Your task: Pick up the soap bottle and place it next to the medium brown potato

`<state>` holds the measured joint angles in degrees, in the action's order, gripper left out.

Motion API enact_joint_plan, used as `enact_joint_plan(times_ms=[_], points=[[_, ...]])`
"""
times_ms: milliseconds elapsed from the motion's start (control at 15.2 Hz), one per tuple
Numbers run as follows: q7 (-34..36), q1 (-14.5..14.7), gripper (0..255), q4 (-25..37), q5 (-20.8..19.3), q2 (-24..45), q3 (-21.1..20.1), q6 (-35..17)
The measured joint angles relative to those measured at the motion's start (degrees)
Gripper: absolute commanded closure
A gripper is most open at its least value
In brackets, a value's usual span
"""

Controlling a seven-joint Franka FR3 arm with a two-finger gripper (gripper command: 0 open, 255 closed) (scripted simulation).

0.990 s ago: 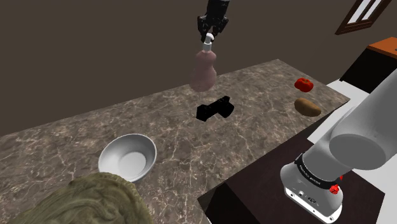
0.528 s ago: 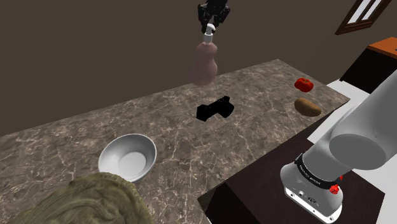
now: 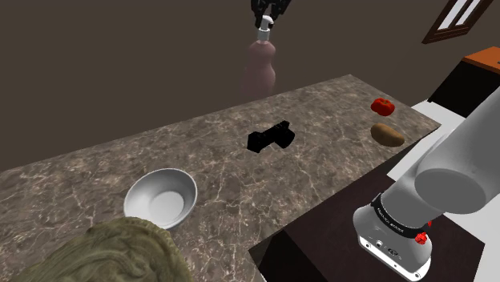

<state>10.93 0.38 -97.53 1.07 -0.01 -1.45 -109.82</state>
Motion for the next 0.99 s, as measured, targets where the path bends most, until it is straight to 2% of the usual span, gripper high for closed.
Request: enact_joint_plan(times_ms=[462, 990], points=[[-7.17, -3.2, 255, -7.7, 1.24, -7.5, 3.73, 0.03], [-17.25, -7.25, 255, -14.91, 1.5, -14.75, 9.78, 0.54]])
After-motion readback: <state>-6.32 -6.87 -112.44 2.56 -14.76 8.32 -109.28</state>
